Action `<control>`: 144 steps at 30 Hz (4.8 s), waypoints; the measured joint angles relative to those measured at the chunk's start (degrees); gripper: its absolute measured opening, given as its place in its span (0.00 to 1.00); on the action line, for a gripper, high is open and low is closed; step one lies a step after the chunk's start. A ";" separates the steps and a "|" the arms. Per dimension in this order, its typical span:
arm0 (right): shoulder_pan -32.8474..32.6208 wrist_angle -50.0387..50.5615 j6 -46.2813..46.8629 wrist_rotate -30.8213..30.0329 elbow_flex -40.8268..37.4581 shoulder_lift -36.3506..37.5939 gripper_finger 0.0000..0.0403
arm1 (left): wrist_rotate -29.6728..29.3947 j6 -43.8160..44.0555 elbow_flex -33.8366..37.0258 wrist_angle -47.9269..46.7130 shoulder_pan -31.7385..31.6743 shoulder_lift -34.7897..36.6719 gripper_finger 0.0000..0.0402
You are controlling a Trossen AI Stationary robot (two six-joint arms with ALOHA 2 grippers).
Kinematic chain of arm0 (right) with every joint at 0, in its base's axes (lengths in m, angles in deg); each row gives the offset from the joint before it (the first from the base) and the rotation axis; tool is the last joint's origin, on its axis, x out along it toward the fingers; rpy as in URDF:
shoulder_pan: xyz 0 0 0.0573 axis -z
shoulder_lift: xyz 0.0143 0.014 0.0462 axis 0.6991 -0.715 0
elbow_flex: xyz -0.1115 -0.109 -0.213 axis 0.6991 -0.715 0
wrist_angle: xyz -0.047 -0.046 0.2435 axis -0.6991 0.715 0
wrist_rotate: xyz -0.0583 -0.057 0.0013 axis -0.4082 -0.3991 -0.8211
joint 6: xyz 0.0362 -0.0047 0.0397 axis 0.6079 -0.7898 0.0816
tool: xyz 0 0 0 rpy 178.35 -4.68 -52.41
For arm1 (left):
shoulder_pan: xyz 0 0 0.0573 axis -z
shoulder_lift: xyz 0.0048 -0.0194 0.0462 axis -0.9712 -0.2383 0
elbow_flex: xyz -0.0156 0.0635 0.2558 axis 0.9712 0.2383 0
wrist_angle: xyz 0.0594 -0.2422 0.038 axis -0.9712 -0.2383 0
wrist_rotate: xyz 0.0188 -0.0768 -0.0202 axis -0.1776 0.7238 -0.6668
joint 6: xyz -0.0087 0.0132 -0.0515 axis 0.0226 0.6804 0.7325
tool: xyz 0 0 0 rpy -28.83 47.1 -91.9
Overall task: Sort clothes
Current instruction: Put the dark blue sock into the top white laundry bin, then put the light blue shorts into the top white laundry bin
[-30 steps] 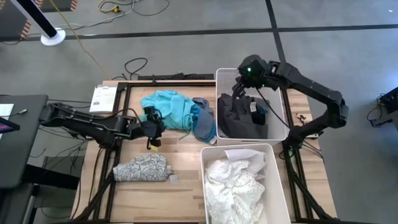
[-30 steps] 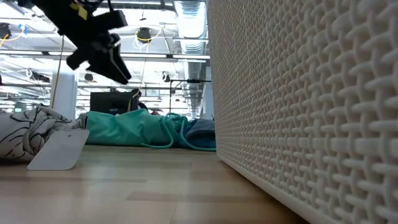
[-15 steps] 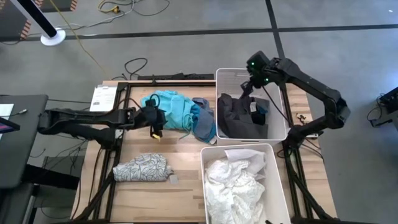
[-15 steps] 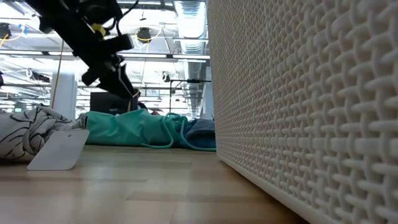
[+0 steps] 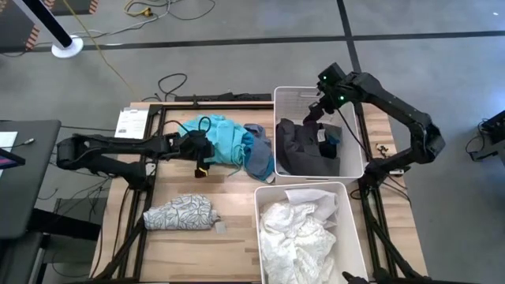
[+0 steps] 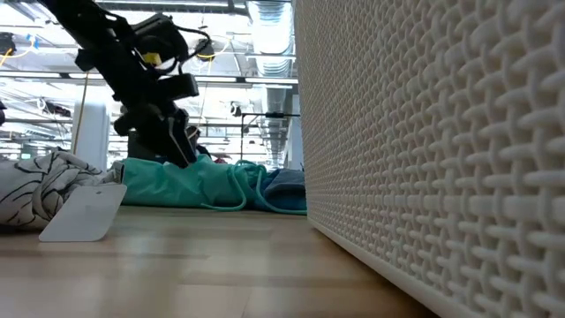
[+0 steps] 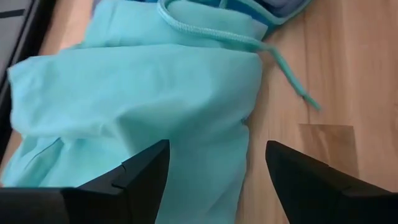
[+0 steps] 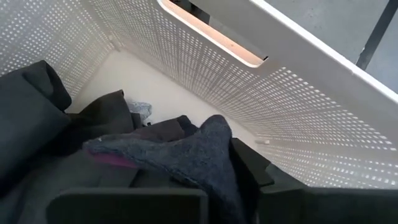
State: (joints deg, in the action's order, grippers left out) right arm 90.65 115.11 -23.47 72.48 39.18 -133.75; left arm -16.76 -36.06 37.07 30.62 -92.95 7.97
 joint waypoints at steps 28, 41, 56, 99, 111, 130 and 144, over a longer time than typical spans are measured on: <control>-6.30 1.30 0.77 0.42 0.02 0.17 0.65 | -0.62 -0.01 -2.85 14.31 -4.57 -26.59 0.63; -14.69 1.06 3.72 -1.88 0.07 0.17 0.65 | -0.57 -2.32 -2.64 14.74 -4.55 -26.79 0.04; -17.89 -0.43 3.63 -6.29 0.11 1.66 0.65 | 0.14 -1.49 -2.24 5.74 -4.52 -15.88 0.04; -50.57 -47.87 -20.58 -5.75 0.09 -3.84 0.65 | 11.92 6.29 -2.54 -1.11 -0.56 28.96 0.04; -48.66 -52.56 -22.73 -7.00 6.03 -12.07 0.87 | 8.58 4.96 -2.54 -2.58 5.51 29.12 0.04; -48.02 -44.12 -23.37 0.15 24.04 -30.49 0.96 | 6.83 4.07 -2.54 -2.86 11.43 29.12 0.04; -47.79 -37.68 -22.34 -1.09 28.15 -34.60 0.35 | 5.16 3.28 -2.54 -3.27 14.94 29.12 0.06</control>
State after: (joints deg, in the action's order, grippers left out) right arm 42.86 77.43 -45.81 71.38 67.34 -168.35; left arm -11.60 -32.78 34.54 27.35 -78.00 37.09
